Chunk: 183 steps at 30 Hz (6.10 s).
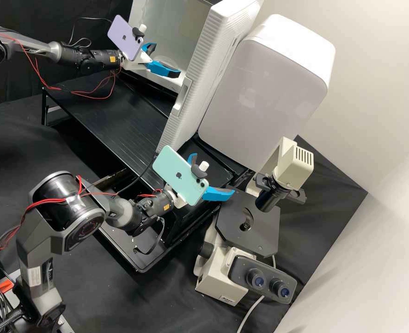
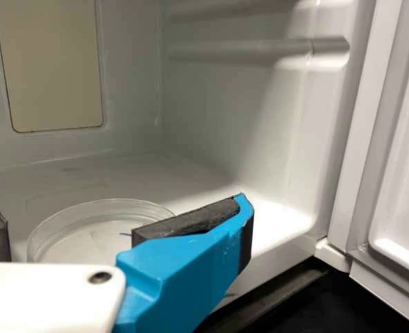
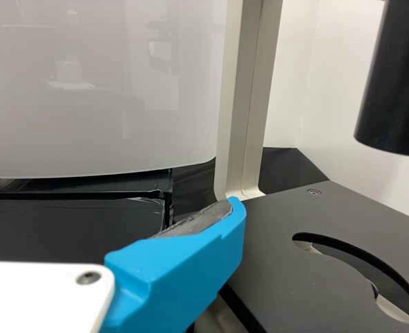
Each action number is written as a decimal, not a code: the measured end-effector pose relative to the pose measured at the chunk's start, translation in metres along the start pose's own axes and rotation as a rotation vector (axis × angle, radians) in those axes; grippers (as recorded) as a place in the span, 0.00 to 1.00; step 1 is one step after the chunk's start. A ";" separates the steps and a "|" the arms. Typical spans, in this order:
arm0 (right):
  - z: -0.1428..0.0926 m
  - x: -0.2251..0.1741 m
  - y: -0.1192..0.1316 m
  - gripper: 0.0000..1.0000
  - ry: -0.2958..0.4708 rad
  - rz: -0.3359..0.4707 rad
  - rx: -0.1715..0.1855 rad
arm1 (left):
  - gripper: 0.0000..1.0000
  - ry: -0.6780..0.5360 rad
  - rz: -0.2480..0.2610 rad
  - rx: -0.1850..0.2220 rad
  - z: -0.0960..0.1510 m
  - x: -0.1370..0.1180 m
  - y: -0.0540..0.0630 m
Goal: Take the petri dish out of the incubator
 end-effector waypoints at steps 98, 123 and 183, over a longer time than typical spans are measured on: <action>0.000 0.000 0.000 1.00 0.000 0.000 0.000 | 1.00 0.077 0.064 0.028 -0.015 0.027 -0.030; 0.000 0.000 0.000 1.00 0.000 0.000 0.000 | 0.00 0.047 0.069 0.057 -0.008 0.029 -0.036; 0.000 0.000 0.000 1.00 0.000 0.000 0.000 | 0.00 0.046 0.074 0.062 -0.008 0.031 -0.035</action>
